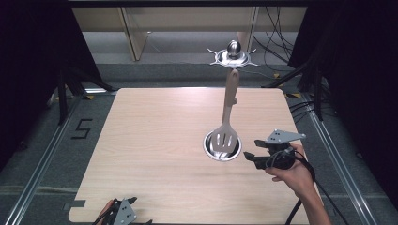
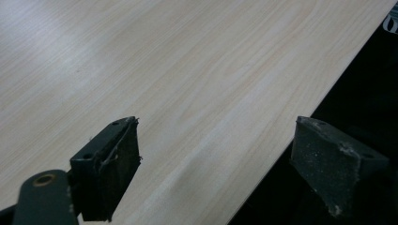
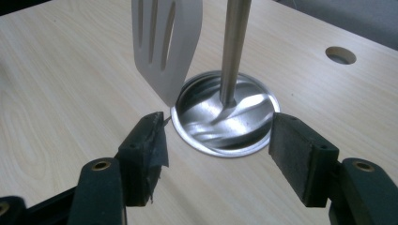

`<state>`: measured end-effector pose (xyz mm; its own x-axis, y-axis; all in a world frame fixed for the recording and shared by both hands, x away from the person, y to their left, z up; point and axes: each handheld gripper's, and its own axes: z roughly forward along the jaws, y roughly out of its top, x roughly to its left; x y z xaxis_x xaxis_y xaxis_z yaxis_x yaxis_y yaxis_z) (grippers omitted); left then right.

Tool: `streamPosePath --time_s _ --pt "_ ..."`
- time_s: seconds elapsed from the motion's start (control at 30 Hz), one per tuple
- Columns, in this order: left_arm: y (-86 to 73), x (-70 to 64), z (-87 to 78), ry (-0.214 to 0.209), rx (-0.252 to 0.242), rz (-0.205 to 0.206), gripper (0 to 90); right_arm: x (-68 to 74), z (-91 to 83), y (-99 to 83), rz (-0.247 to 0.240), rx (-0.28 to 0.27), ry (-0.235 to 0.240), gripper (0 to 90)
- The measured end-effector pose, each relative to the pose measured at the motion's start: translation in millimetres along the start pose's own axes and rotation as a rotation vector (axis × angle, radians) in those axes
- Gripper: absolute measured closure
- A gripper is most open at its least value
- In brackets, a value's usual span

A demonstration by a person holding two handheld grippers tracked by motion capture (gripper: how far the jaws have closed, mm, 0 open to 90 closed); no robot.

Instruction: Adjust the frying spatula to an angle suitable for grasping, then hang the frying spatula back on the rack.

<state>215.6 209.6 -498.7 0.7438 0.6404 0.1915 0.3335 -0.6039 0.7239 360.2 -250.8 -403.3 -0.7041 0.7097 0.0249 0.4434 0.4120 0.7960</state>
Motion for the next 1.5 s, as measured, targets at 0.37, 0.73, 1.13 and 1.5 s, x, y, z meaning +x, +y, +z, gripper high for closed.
streamPosePath --time_s 0.37,0.73,1.13,1.5 --pt "0.1 0.4 -0.9 -0.004 0.005 0.011 15.0 -0.2 7.7 -9.9 0.001 0.038 0.001 36.9" --pt "-0.7 -0.6 0.3 -0.005 -0.012 0.006 15.0 -4.3 8.2 -19.5 0.029 0.064 -0.014 36.1" --pt "-0.3 -1.8 -1.3 -0.003 0.005 0.021 15.0 -4.7 10.7 -27.1 0.026 0.071 -0.017 32.7" --pt "-1.0 -2.8 -1.8 -0.005 0.004 0.024 15.0 1.3 11.5 -31.9 0.024 0.088 -0.003 32.4"
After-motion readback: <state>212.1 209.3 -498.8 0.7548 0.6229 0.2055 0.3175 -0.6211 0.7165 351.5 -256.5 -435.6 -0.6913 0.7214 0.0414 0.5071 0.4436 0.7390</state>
